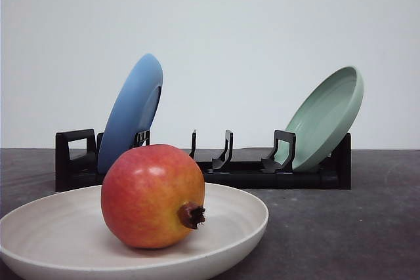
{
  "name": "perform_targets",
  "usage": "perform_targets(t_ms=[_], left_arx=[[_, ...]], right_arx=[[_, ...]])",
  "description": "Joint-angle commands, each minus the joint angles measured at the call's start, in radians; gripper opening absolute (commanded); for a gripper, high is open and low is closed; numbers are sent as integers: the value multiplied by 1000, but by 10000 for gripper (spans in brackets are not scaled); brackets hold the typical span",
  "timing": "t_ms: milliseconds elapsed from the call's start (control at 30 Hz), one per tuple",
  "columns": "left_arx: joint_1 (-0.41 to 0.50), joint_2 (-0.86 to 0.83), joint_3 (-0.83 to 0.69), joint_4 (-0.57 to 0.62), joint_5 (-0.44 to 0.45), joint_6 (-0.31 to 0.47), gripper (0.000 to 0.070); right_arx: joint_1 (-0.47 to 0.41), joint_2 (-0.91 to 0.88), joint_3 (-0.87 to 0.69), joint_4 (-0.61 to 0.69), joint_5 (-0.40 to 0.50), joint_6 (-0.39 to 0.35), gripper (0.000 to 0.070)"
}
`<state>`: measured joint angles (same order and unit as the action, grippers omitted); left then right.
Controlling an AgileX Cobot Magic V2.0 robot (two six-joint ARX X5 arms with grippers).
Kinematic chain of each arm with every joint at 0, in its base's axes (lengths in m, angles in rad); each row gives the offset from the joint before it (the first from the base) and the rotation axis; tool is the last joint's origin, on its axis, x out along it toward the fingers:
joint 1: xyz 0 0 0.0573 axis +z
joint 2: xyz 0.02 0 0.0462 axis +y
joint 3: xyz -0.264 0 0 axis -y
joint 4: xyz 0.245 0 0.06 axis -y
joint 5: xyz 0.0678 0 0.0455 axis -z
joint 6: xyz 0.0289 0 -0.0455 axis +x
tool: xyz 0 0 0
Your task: Place pomegranate in white plate
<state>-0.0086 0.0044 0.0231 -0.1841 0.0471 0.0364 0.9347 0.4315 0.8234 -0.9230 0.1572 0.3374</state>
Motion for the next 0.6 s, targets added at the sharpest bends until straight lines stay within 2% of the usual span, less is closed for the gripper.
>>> perform_targets(t_ms=[0,67,133,200,233,333,400,467,567], left_arx=[[1,-2,-11,-2,-5,-3,0],[1,-2,-11,-2,-5,-3,0],[1,-2,-11,-2,-5,-3,0],[1,-2,-11,-2,-5,-3,0],[1,-2,-11,-2,-3,-3,0],[1,-2,-11,-2,-3,-3,0],[1,-2,-11,-2,-3,-3,0],[1,-2,-11,-2,-2,-3,0],[1,-2,-11,-2,-3,-3,0]], right_arx=[[-9,-4,8,9,10,-10,6],[-69,-10,8,10,-28,-17,6],[-151,-10,6,11,-52,-55,6],[-243,-16,-5,34,-36,-127,6],[-304,-26,-24,81,-22,-191,6],[-479,-69,-128,305,-60,-376,6],[-586,-104,-218,477,-110,-447,6],[-690,-142,-319,642,-151,-481,6],[-805,-188,-459,823,-195,-475,6]])
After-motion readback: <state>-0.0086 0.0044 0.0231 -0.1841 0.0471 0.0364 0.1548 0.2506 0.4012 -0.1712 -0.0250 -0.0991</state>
